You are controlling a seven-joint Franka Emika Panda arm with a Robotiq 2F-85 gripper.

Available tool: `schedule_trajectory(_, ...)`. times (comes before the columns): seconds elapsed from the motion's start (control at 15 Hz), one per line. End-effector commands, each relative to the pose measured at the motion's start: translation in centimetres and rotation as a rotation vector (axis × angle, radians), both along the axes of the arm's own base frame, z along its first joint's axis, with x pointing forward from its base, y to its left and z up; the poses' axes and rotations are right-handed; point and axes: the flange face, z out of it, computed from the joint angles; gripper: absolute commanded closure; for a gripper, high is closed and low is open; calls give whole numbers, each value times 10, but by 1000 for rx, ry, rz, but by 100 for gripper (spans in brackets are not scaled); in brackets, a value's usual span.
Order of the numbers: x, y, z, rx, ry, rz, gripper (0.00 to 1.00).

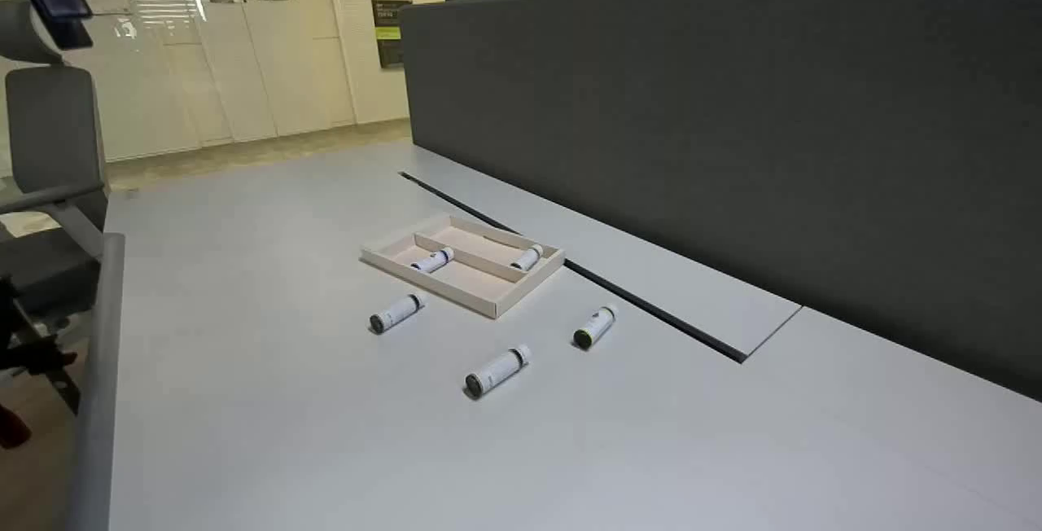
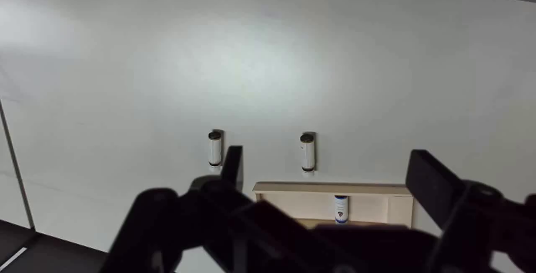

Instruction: Put the bottle in the lower half of the box

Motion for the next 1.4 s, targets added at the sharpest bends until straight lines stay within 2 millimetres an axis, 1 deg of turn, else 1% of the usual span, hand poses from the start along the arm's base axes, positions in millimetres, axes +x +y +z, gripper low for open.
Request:
schedule_trajectory(0.0, 0, 0, 1, 0, 1, 0, 0)
schedule_trajectory(0.53, 0, 0, 1, 0, 1, 0, 0)
schedule_trajectory(0.6, 12, -3, -5, 33, -16, 35, 0)
schedule_trajectory(0.67, 25, -6, -14, 60, -14, 68, 0)
schedule_trajectory(0.8, 52, -16, -40, 136, -32, 125, 0)
schedule_trajectory(0.93, 69, -20, -66, 195, -43, 189, 0)
schedule_trajectory(1.13, 97, -20, -110, 241, 8, 249, 0)
schedule_trajectory(1.33, 130, -18, -153, 238, 80, 267, 0)
